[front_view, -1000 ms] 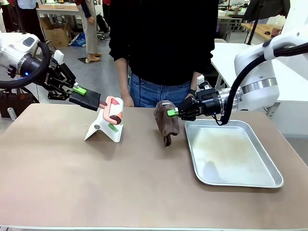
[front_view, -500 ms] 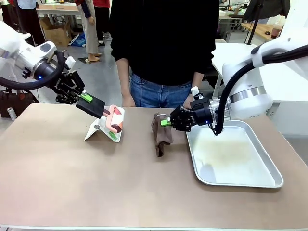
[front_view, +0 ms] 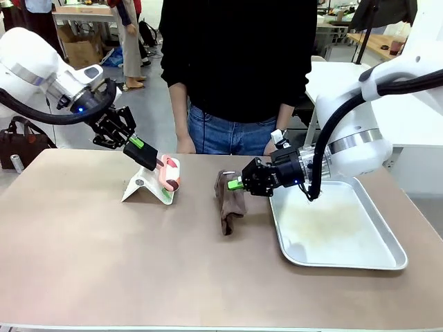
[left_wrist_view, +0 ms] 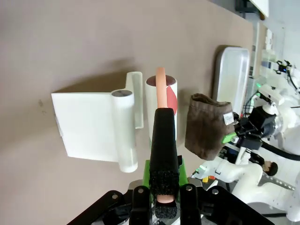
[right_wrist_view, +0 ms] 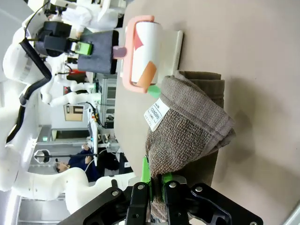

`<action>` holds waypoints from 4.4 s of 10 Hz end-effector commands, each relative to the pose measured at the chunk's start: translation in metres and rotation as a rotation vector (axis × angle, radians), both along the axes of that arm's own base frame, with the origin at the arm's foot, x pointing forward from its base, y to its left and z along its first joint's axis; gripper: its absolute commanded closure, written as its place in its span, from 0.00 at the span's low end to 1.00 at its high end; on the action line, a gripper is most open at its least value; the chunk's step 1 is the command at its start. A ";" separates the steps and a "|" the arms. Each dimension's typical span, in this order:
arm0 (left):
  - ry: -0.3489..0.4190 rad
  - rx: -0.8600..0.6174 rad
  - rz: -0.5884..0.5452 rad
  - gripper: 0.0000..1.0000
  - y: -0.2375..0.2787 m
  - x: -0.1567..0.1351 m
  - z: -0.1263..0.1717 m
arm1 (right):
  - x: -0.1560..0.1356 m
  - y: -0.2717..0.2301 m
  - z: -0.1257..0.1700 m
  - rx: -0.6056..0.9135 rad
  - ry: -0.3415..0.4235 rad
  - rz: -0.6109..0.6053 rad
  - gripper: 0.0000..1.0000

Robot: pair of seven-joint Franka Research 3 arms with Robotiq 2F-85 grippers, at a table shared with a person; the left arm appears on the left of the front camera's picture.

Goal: Clean the surface of the table.
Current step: Return the Lint Roller and towel to their original positions.

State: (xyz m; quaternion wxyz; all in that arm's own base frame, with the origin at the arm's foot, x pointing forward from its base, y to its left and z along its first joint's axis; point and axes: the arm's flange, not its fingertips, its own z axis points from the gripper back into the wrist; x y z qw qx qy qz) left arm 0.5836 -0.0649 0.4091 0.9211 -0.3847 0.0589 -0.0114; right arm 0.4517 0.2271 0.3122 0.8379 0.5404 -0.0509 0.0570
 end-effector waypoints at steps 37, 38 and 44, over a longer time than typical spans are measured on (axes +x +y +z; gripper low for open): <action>0.038 0.107 -0.071 0.00 -0.009 0.002 -0.033 | 0.014 -0.005 0.007 -0.329 0.066 -0.024 0.00; 0.033 0.097 -0.071 0.00 -0.007 0.000 -0.030 | 0.013 -0.007 0.008 -0.346 0.060 -0.018 0.00; -0.109 -0.057 -0.105 0.00 0.013 -0.041 0.013 | -0.007 -0.012 0.053 -0.531 -0.267 -0.043 0.00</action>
